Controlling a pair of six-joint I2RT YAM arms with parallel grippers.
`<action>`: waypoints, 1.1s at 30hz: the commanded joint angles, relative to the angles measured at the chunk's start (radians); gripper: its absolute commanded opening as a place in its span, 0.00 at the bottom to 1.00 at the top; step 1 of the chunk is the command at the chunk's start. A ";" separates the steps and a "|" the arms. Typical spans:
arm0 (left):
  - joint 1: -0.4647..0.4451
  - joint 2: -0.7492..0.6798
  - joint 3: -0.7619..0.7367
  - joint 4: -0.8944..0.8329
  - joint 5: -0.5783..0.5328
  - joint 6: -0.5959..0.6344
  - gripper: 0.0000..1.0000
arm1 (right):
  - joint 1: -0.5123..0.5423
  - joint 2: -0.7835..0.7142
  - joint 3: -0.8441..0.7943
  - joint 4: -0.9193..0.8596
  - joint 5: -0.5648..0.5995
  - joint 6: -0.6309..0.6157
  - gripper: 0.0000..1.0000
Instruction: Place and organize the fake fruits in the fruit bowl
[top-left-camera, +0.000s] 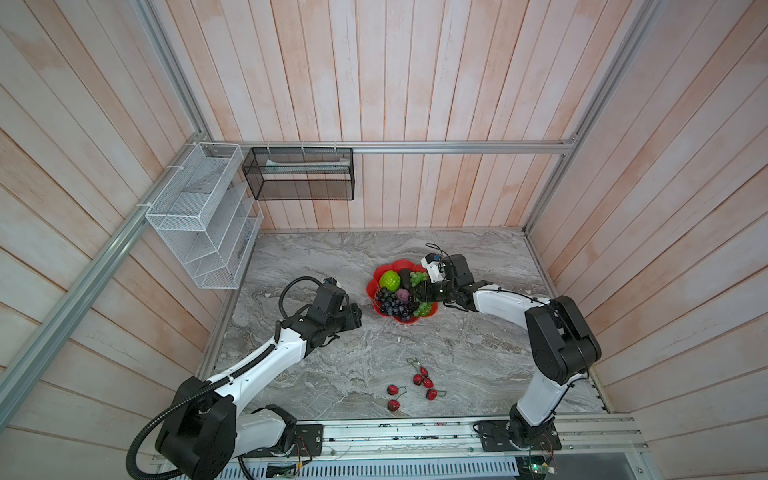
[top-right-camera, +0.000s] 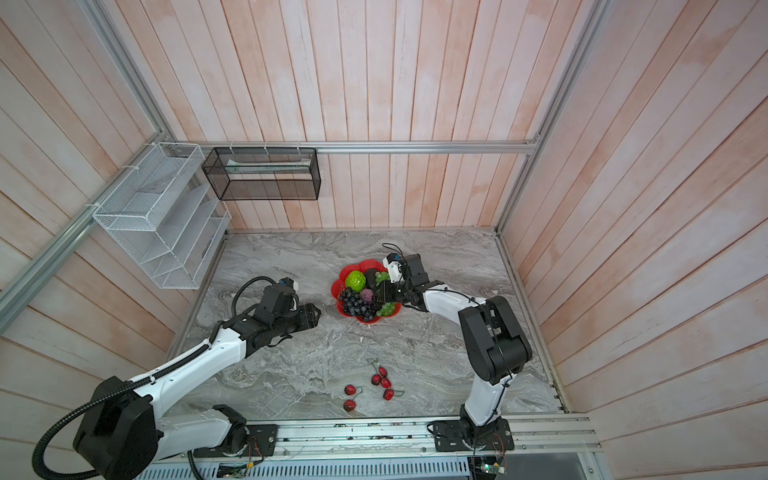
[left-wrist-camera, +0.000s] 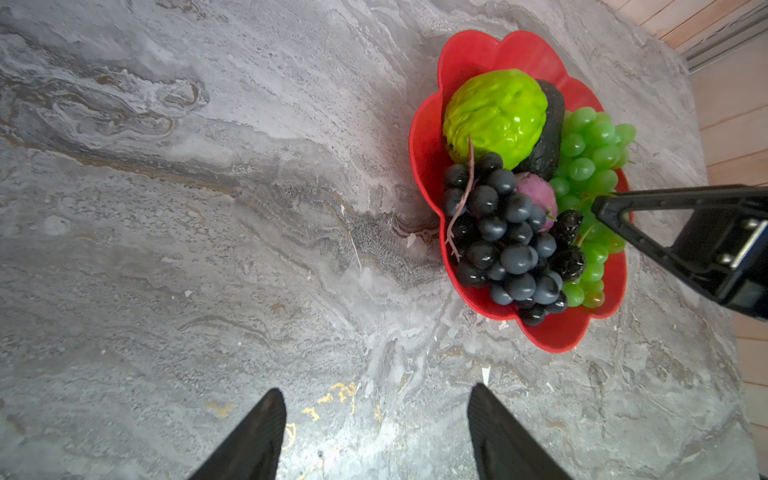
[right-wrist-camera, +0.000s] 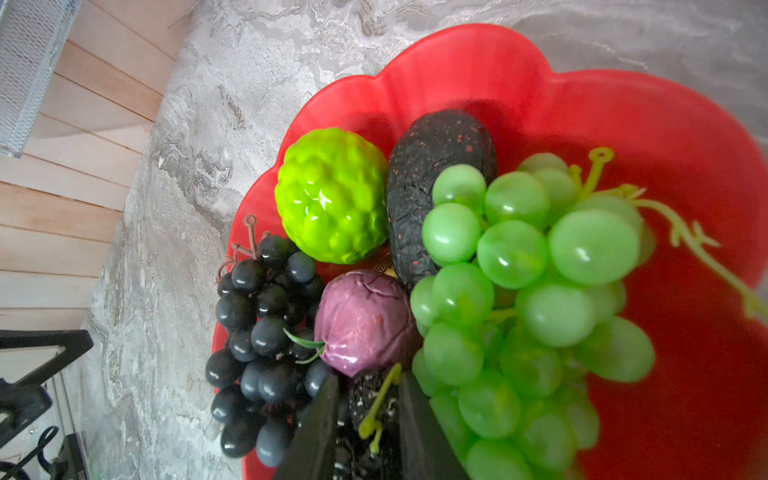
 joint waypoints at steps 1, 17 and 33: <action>0.004 -0.024 -0.026 0.024 0.013 -0.018 0.72 | 0.015 -0.111 0.009 -0.051 0.050 -0.022 0.32; 0.004 0.024 -0.089 0.140 0.148 -0.071 0.73 | 0.144 -0.557 -0.335 -0.219 0.231 0.072 0.43; -0.507 0.036 0.049 -0.213 0.019 0.051 0.73 | 0.222 -0.806 -0.608 -0.256 0.291 0.284 0.48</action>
